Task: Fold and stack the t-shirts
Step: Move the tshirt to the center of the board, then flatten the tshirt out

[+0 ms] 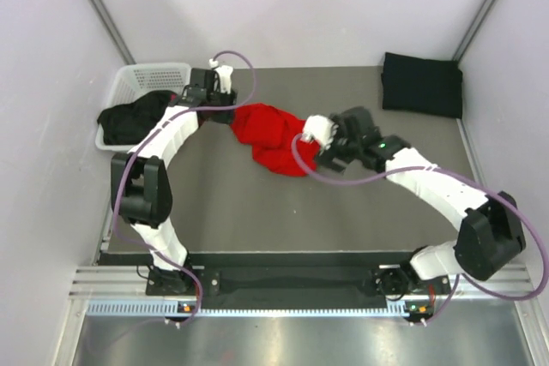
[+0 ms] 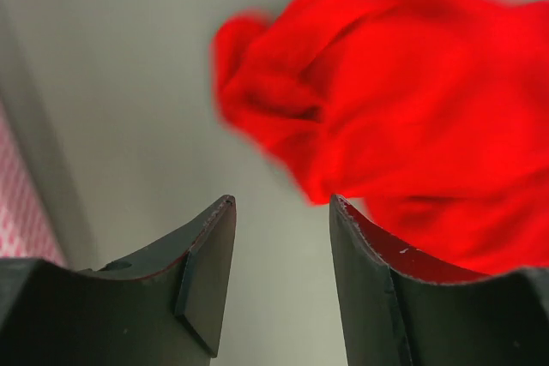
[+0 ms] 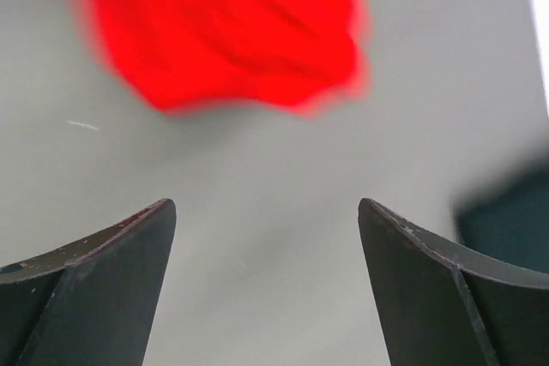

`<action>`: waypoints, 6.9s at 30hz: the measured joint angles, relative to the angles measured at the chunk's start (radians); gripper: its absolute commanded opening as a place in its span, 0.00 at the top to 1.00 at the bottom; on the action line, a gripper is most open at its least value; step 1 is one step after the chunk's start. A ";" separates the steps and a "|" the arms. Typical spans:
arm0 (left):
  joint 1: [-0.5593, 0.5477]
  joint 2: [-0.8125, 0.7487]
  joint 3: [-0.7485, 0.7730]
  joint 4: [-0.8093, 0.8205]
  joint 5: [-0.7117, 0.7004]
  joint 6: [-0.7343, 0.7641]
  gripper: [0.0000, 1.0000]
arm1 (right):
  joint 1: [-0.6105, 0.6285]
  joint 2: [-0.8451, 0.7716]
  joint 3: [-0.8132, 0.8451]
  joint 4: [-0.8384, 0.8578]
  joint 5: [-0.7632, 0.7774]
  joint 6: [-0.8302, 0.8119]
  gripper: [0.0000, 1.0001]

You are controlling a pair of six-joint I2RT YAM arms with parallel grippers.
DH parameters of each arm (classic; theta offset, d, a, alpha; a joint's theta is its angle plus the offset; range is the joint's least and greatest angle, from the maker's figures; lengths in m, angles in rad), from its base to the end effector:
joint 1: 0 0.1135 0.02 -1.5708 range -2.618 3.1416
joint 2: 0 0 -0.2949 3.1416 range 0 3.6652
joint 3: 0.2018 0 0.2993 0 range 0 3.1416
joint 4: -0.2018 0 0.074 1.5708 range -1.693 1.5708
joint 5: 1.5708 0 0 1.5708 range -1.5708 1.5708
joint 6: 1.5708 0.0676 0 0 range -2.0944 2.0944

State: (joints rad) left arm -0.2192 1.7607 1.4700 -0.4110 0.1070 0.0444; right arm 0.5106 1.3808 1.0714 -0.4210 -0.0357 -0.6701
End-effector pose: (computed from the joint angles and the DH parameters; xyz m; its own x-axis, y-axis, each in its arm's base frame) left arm 0.4685 -0.1118 0.2854 -0.6163 0.1825 -0.7661 0.3235 0.9456 -0.0350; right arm 0.3193 0.1816 0.2765 -0.1385 -0.7890 -0.5986 -0.7625 0.4707 -0.4440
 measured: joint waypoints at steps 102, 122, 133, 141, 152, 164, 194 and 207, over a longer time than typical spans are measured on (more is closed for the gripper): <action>-0.206 0.037 -0.263 -0.235 0.251 0.321 0.54 | -0.143 0.449 0.458 0.136 0.212 -0.267 1.00; -0.206 0.103 -0.209 -0.232 0.217 0.320 0.57 | -0.154 0.449 0.458 0.136 0.210 -0.252 1.00; -0.209 0.140 -0.200 -0.225 0.212 0.296 1.00 | -0.154 0.449 0.458 0.136 0.209 -0.243 1.00; -0.210 0.083 -0.195 -0.268 0.182 0.341 1.00 | -0.166 0.440 0.420 0.120 0.207 -0.208 1.00; -0.149 -0.515 -0.232 -0.304 0.013 0.556 1.00 | -0.227 0.160 0.184 -0.093 0.157 -0.079 1.00; -0.072 0.090 -0.009 -0.192 -0.101 0.533 1.00 | -0.402 0.533 0.446 -0.178 0.084 0.011 0.53; -0.002 -0.047 -0.251 -0.162 -0.061 0.352 1.00 | 0.090 0.822 1.072 -0.890 -0.372 -0.747 0.54; 0.064 -0.090 -0.299 -0.133 -0.043 0.319 1.00 | 0.118 0.881 1.070 -0.908 -0.325 -0.797 0.57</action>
State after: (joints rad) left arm -0.1547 1.6711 1.1706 -0.5442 0.0635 0.3634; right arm 0.6285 2.2616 2.1418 -1.3289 -0.3607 -1.4670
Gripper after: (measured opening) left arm 0.011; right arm 0.433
